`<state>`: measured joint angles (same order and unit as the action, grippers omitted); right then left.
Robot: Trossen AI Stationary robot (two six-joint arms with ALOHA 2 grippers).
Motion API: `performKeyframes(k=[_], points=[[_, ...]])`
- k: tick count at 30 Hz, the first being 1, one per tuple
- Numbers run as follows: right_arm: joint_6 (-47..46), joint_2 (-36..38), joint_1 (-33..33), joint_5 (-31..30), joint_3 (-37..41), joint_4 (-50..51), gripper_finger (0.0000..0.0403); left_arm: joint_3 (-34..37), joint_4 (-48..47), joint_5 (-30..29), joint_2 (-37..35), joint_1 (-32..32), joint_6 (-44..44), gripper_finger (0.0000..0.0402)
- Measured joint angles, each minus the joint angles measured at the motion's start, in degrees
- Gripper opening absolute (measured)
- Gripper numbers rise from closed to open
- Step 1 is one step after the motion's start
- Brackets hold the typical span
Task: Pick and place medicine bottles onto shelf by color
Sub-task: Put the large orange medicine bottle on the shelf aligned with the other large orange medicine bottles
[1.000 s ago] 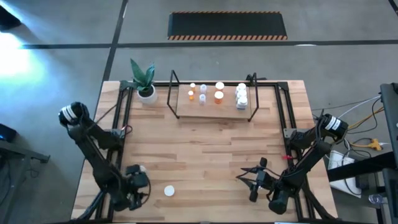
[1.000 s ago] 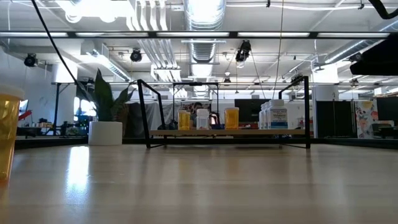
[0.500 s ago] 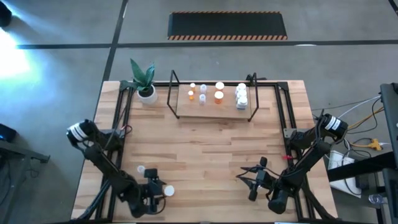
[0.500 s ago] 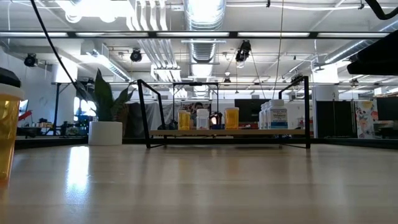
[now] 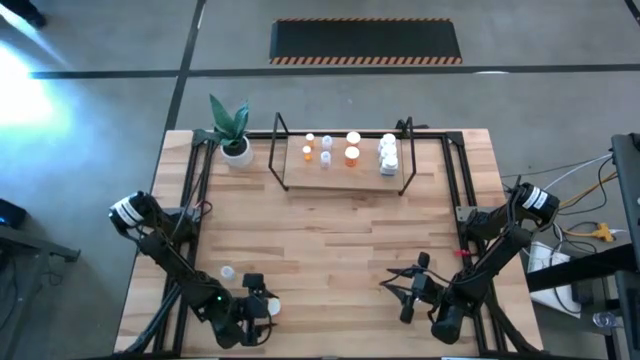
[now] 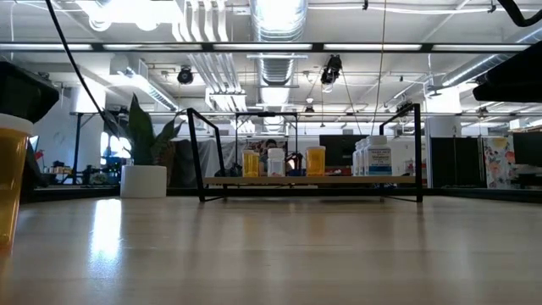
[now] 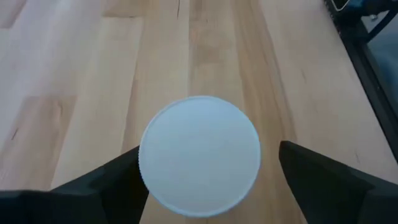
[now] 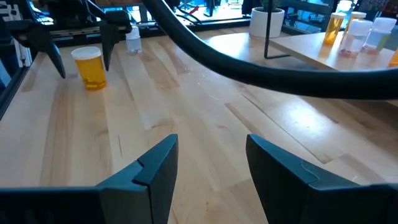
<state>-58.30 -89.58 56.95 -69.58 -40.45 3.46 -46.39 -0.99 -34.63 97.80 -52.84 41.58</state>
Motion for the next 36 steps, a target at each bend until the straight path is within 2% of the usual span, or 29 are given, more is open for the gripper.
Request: performKeyframes(k=[7, 12, 16, 20, 23, 27, 32, 36], points=[[0.0, 0.0, 0.0, 0.0, 0.0, 0.0, 0.0180, -0.4, 0.0, -0.7, -0.1, 0.0, 0.0, 0.0269], [0.0, 0.0, 0.0, 0.0, 0.0, 0.0, 0.0180, -0.3, 0.0, -2.6, -0.5, 0.3, -0.1, 0.0211], [0.1, 0.0, 0.0, 0.0, 0.0, -0.4, 0.0180, -0.5, 0.2, -3.3, -1.1, 4.0, -1.0, 0.0167], [0.4, 0.0, 0.0, -0.8, 0.0, -0.6, 0.0180, -0.6, 6.3, -0.1, -1.1, 12.1, -10.8, 0.0167], [0.4, 0.0, 0.0, -1.0, 0.0, -0.6, 0.0180, -0.4, 16.0, 7.2, -0.9, 20.8, -23.5, 0.0167], [0.4, 0.0, 0.0, -0.9, 0.0, -0.8, 0.0180, -2.1, 26.1, 18.7, 0.4, 34.3, -33.8, 0.0168], [0.4, 0.0, 0.0, -0.9, 0.0, -0.8, 0.0180, -9.6, 28.0, 26.6, 5.5, 48.8, -38.9, 0.0171], [0.4, 0.0, 0.0, -0.9, 0.0, -0.8, 0.0180, -17.4, 26.8, 28.2, 10.6, 55.8, -39.1, 0.0171]])
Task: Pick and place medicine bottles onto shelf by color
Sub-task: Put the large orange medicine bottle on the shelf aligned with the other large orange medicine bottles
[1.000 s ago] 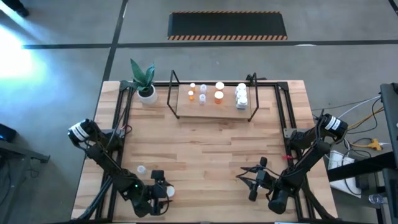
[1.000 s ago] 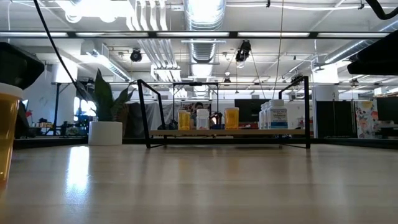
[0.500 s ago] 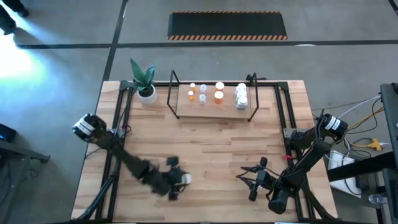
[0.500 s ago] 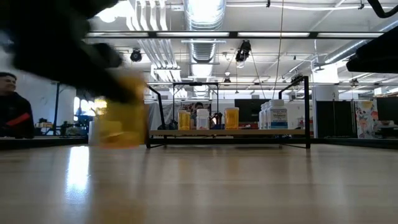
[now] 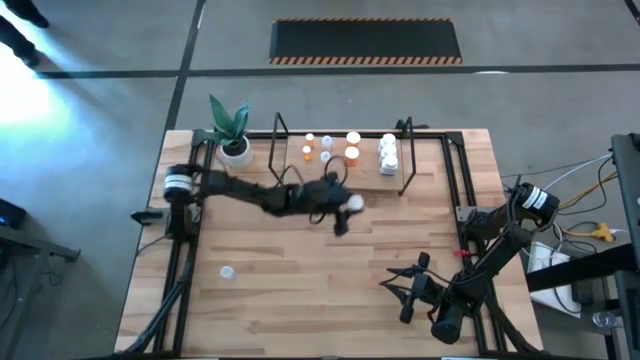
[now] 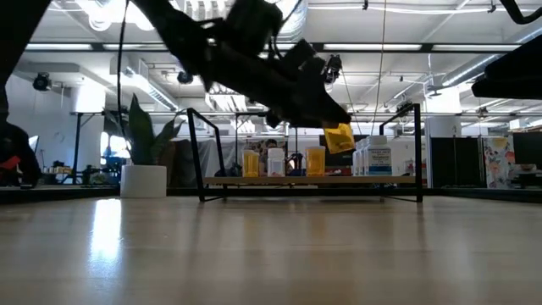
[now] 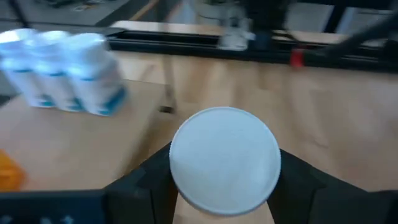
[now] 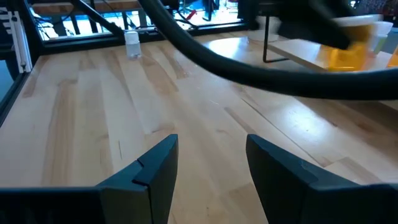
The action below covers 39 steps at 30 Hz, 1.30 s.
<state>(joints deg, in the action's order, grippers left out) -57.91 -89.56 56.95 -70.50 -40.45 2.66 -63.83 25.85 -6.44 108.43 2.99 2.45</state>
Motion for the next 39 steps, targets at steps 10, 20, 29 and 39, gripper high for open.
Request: performKeyframes(k=[10, 20, 29, 39], points=[[0.0, 0.0, 0.0, 0.1, 0.0, -0.2, 0.0180, -13.2, -14.7, -8.2, 5.7, 6.7, 0.2, 0.0173], [0.0, 0.0, 0.0, 0.2, 0.0, -0.1, 0.0180, -12.7, -14.3, -10.4, 6.3, 9.7, 3.1, 0.0173], [0.0, 0.0, 0.0, 0.1, 0.0, 0.0, 0.0180, -13.9, -12.3, -9.3, 10.0, 10.0, 3.3, 0.0174], [0.0, 0.0, 0.0, 0.2, 0.0, 0.0, 0.0180, -14.1, -12.2, -10.8, 10.1, 10.1, 3.3, 0.0174]])
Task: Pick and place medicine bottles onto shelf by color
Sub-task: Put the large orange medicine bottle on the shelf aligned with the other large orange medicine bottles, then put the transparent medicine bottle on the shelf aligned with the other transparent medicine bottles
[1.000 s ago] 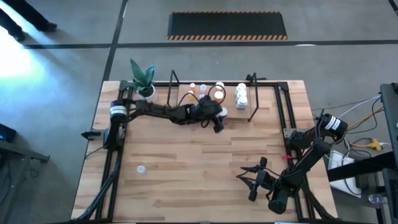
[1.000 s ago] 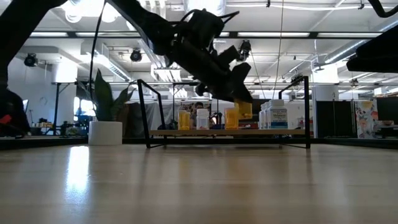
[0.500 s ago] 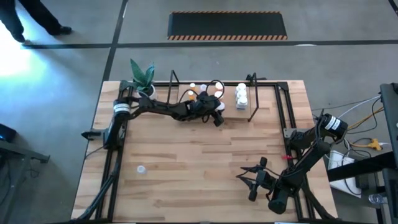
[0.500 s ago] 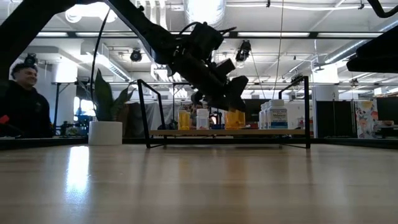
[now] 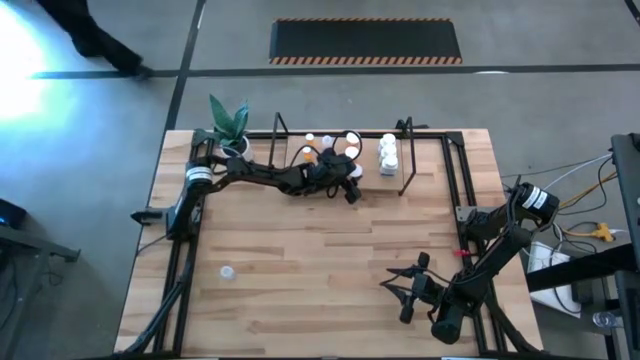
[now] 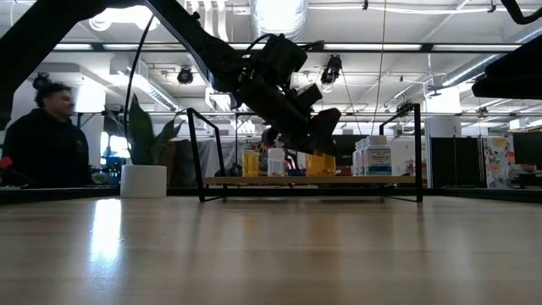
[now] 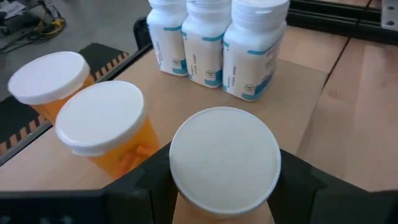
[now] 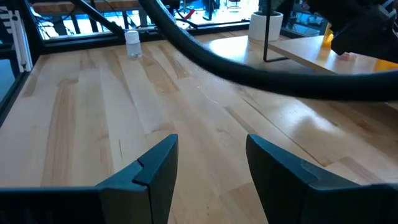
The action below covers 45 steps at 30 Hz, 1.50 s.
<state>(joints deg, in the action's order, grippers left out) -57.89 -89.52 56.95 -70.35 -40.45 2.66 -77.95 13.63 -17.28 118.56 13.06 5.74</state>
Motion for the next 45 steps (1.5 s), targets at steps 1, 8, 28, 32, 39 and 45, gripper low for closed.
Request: performKeyframes(k=[1, 8, 28, 32, 39, 45], points=[[0.0, 0.0, 0.0, 0.0, 0.0, 0.0, 0.0180, 0.0, 0.0, -0.6, 0.0, 0.0, 0.0, 0.0174], [0.0, 0.0, 0.0, 0.0, 0.0, 0.0, 0.0180, 0.0, -0.3, -2.8, 0.0, 0.1, -0.1, 0.0210], [-0.2, 0.0, 0.0, 0.3, 0.0, -0.4, 0.0180, 0.1, -18.0, -2.5, -12.8, -1.5, -3.3, 0.0268], [-0.1, 0.0, 0.0, 0.3, 0.0, -0.6, 0.0180, 0.5, -30.7, -2.5, -19.8, -4.6, -3.2, 0.0268], [0.0, 0.0, 0.0, 0.3, 0.0, -0.5, 0.0180, 5.0, -51.5, -2.5, -32.0, -17.6, 3.4, 0.0268], [0.0, 0.0, 0.0, 0.3, 0.0, -0.5, 0.0180, 12.0, -63.7, -1.3, -39.6, -34.2, 15.7, 0.0268]])
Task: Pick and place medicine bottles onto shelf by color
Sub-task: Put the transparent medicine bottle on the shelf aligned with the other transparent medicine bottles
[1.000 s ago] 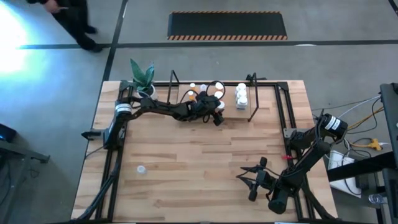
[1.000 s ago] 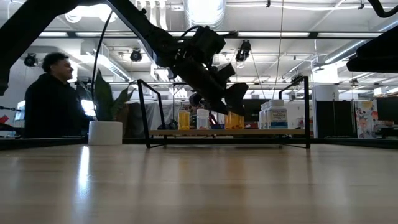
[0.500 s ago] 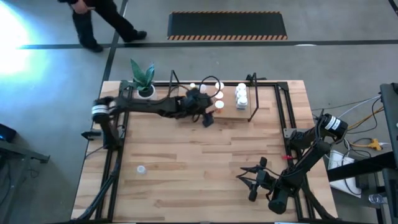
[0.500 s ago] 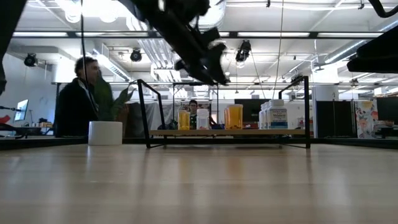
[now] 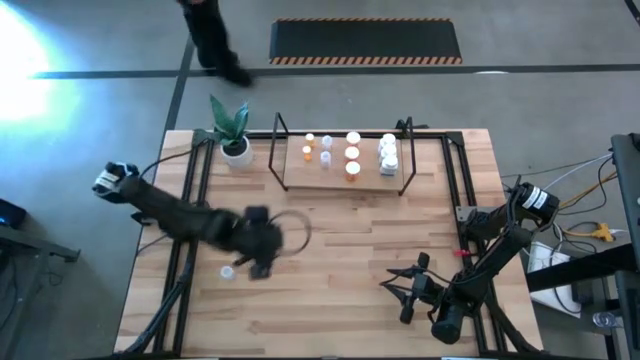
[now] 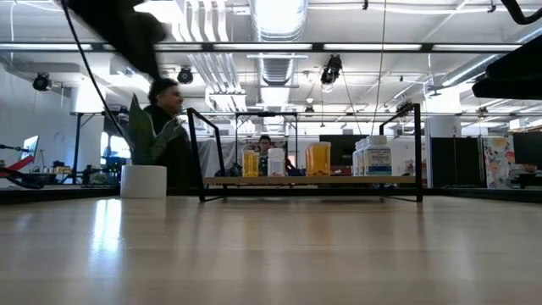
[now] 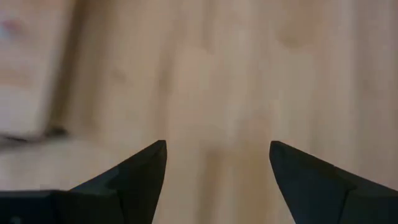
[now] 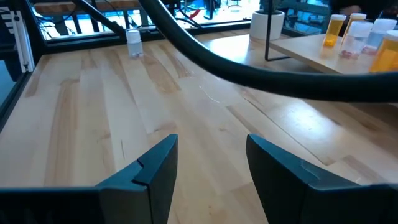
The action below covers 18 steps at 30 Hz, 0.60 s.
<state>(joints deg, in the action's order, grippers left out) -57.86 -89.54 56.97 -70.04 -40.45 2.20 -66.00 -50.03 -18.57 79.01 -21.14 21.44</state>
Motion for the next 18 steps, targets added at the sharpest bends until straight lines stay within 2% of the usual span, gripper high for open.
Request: performKeyframes(k=[3, 9, 15, 18], points=[[0.6, 0.0, 0.0, 0.0, 0.0, 0.0, 0.0180, 3.3, -3.7, 2.6, -2.6, -8.1, 8.6, 0.0268], [1.0, 0.0, 0.0, -0.5, 0.0, 0.0, 0.0180, 9.1, -5.2, 10.5, -6.0, -20.7, 25.3, 0.0267], [1.0, 0.0, 0.0, -0.6, 0.0, 0.0, 0.0180, 13.3, -10.9, 17.8, -6.4, -27.6, 40.1, 0.0267], [1.0, 0.0, 0.0, -0.6, 0.0, -0.1, 0.0180, 15.8, -12.5, 19.0, -6.3, -29.4, 44.1, 0.0267]])
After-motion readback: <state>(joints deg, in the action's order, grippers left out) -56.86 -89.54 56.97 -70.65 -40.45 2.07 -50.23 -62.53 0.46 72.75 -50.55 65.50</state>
